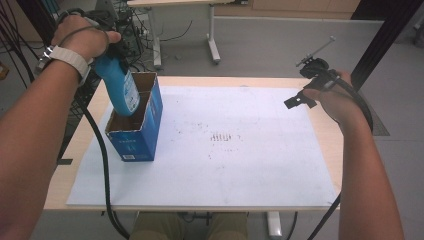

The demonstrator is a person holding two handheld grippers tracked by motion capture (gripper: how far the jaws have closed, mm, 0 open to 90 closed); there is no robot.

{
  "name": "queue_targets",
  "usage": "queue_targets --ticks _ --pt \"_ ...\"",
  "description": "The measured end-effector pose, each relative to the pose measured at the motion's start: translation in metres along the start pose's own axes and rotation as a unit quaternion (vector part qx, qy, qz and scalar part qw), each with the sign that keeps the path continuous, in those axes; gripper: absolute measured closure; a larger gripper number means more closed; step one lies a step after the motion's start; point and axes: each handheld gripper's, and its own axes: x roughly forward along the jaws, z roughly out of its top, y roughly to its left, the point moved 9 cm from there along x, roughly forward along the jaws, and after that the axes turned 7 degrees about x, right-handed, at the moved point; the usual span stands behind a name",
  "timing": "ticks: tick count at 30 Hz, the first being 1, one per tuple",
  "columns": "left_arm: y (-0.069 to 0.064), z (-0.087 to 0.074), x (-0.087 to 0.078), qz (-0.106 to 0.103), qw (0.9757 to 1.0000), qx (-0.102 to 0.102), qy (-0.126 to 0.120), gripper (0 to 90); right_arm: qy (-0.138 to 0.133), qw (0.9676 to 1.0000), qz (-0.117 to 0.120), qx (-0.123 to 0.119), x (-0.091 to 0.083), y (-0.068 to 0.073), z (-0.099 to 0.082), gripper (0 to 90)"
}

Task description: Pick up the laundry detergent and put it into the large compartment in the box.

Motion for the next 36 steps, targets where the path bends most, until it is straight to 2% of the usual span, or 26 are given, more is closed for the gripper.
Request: queue_targets --ticks 5,15,24,28,36 --pt "0.001 0.0 0.016 -0.004 1.0 0.002 0.005 39.4 0.001 1.0 0.001 -0.002 0.002 0.001 0.0 10.8" --pt "0.0 -0.001 0.036 0.005 0.9999 0.007 0.008 39.3 0.001 1.0 0.0 -0.002 0.003 0.002 -0.001 10.9" --pt "-0.003 -0.003 0.062 0.002 0.9997 0.02 0.011 39.4 0.002 1.0 0.004 -0.002 0.006 0.002 -0.002 10.8" --pt "-0.005 -0.004 0.072 0.011 0.9996 0.024 0.012 39.4 0.002 1.0 0.003 0.0 0.006 0.001 -0.004 10.8" --pt "-0.007 -0.006 0.092 0.012 0.9995 0.026 0.01 39.4 0.003 1.0 0.005 0.001 0.008 0.0 -0.006 10.8"
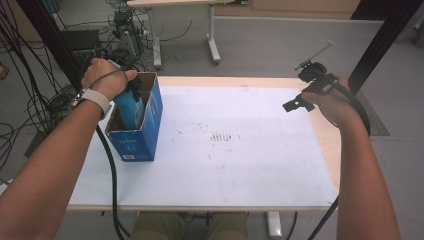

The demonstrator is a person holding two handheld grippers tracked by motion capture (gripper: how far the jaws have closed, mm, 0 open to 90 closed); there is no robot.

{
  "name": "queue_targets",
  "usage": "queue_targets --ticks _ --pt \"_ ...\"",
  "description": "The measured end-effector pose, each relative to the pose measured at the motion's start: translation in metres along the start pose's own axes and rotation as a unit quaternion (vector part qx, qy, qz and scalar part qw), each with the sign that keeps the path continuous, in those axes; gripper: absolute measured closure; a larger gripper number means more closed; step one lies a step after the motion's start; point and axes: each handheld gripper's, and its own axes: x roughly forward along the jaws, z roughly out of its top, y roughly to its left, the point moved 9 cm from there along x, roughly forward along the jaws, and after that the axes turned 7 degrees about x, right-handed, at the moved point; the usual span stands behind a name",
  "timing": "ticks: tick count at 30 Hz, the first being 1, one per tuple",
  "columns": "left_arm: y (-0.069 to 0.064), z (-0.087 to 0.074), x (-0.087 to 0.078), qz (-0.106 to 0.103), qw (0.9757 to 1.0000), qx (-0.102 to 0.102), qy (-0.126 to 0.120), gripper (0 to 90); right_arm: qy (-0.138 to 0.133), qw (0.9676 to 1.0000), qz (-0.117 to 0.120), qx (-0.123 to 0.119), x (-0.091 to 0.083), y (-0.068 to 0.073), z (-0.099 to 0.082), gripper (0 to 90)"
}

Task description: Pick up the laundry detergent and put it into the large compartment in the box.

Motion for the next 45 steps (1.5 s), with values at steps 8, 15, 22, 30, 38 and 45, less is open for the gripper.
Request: queue_targets --ticks 8,15,22,30,38,45 --pt "0.001 -0.002 0.014 0.003 1.0 0.004 0.001 39.4 0.001 1.0 0.0 0.002 0.001 -0.001 -0.001 10.9" --pt "0.0 -0.003 0.025 0.0 1.0 0.003 -0.001 39.4 0.002 1.0 0.002 0.003 0.004 -0.001 -0.002 10.8" --pt "-0.002 -0.002 0.032 0.006 0.9999 0.008 0.002 39.4 0.004 1.0 0.002 0.005 0.005 -0.002 -0.003 10.9" --pt "-0.001 -0.004 0.039 0.003 1.0 0.009 0.002 39.3 0.005 1.0 0.002 0.007 0.006 -0.002 -0.003 10.9" --pt "0.001 -0.005 0.047 0.002 0.9999 0.015 0.007 39.3 0.005 1.0 0.003 0.007 0.007 -0.002 -0.004 10.8" --pt "0.001 -0.006 0.055 0.0 0.9998 0.017 0.011 39.3 0.006 0.9999 0.004 0.008 0.009 -0.002 -0.004 10.8"
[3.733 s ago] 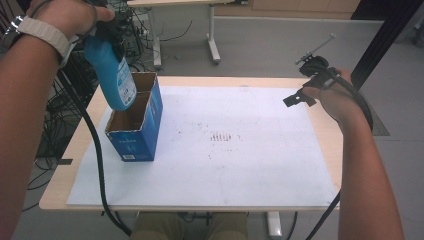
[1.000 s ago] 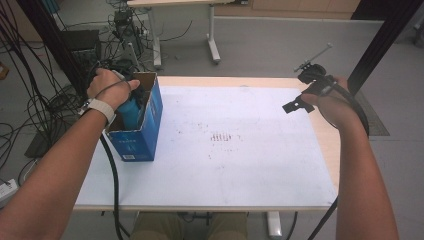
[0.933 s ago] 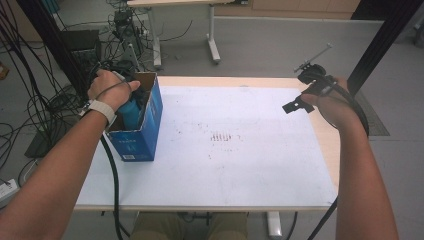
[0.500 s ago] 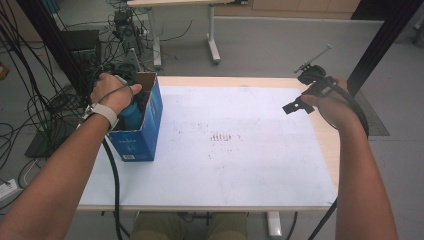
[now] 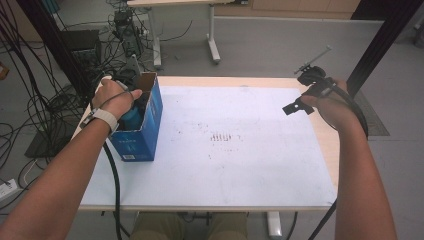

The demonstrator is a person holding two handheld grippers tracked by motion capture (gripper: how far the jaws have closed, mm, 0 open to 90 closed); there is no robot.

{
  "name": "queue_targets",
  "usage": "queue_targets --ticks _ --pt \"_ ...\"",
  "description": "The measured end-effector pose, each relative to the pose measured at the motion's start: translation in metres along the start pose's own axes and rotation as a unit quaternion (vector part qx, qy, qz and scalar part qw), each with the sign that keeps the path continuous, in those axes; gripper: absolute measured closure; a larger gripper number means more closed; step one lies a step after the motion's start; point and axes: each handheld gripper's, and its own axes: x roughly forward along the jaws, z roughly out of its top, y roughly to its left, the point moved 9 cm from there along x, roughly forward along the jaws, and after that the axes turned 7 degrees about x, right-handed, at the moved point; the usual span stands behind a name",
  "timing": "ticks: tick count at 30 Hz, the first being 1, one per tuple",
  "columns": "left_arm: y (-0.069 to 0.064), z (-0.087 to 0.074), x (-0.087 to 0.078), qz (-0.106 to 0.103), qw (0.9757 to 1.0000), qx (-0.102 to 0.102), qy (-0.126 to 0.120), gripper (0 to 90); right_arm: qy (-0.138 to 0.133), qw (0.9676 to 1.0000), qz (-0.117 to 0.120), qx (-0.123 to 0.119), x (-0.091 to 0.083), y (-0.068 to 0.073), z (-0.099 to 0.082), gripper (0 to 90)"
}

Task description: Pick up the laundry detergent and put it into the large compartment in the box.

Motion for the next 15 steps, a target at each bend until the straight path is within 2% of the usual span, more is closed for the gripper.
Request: queue_targets --ticks 11,15 --pt "0.0 -0.001 0.016 -0.002 0.9999 0.003 0.012 39.2 -0.001 1.0 -0.003 -0.003 -0.002 0.0 0.003 10.8" --pt "0.001 -0.001 0.016 -0.002 0.9999 0.005 0.01 39.2 0.001 1.0 -0.003 -0.003 -0.001 0.001 0.003 10.8"
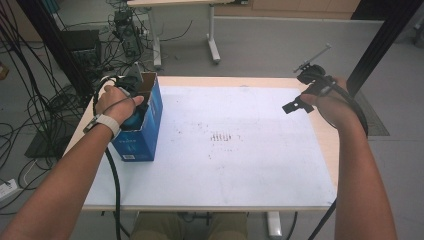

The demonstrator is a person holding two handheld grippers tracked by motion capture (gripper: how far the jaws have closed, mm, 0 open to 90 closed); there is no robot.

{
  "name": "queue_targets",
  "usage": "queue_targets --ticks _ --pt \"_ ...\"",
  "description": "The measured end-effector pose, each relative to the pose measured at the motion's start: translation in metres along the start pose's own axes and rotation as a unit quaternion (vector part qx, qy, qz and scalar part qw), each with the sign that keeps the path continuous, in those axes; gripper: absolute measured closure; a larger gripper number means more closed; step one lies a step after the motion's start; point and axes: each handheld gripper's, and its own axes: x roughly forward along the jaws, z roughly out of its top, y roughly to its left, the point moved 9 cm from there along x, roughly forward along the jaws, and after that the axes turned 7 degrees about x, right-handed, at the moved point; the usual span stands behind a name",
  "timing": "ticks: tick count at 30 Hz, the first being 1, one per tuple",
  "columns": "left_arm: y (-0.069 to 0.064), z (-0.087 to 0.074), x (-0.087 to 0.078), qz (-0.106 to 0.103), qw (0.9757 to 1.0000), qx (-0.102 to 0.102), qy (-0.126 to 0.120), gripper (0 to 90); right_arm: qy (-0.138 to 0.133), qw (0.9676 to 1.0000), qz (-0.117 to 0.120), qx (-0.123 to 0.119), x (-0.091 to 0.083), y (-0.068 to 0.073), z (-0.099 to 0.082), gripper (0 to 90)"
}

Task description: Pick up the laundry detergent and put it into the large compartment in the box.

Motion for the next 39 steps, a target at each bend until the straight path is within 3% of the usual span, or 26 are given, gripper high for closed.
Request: queue_targets --ticks 39 --pt "0.0022 -0.0015 0.0013 -0.003 1.0 0.0 0.004 39.3 0.002 1.0 -0.001 0.0 -0.002 0.0034 0.002 10.9"
